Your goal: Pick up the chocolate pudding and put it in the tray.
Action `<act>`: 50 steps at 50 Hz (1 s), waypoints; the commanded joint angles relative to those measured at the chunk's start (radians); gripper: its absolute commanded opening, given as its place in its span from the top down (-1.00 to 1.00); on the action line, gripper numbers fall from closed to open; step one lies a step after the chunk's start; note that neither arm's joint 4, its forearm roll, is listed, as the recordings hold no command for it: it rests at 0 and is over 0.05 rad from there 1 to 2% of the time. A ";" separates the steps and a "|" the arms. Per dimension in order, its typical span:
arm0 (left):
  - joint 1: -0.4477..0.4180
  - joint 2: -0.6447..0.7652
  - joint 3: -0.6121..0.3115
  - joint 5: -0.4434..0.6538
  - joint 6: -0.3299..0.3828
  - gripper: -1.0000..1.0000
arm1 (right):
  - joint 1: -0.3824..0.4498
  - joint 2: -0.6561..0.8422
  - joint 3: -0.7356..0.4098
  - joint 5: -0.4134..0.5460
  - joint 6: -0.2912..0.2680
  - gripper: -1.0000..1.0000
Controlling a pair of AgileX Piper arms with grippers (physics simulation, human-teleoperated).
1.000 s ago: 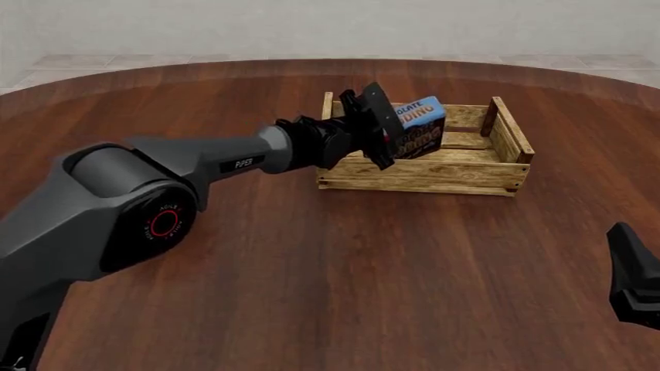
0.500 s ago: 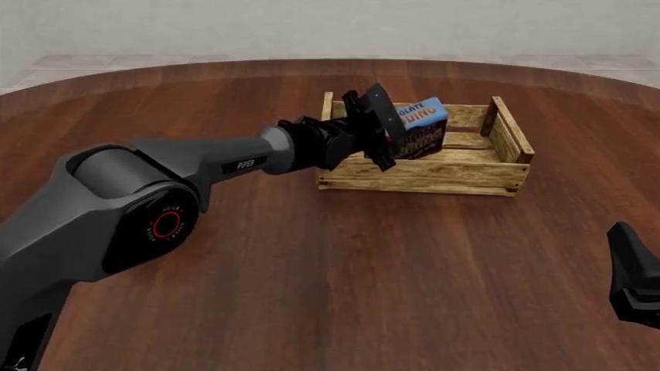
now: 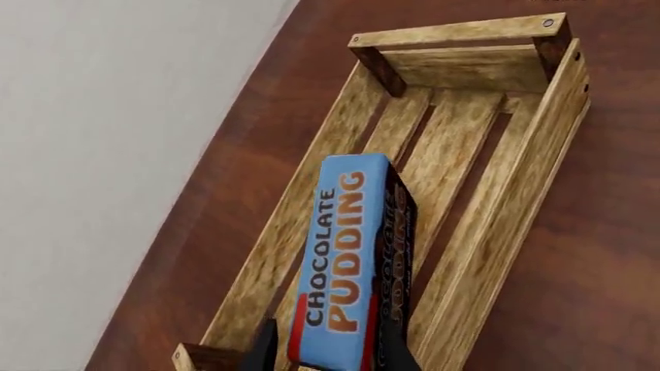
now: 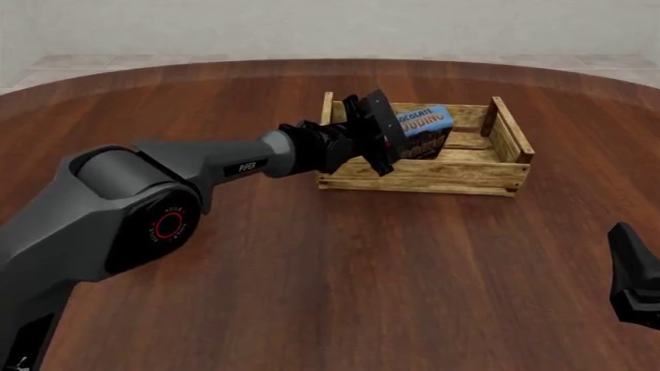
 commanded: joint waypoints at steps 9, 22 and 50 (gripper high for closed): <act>0.004 -0.019 0.037 -0.004 0.001 -1.00 | 0.001 -0.015 0.000 0.015 -0.002 -1.00; -0.025 -0.145 0.189 -0.075 0.006 -1.00 | 0.005 -0.064 0.000 0.063 -0.009 -1.00; -0.065 -0.442 0.429 -0.114 -0.007 -1.00 | 0.015 -0.131 -0.001 0.121 -0.026 -1.00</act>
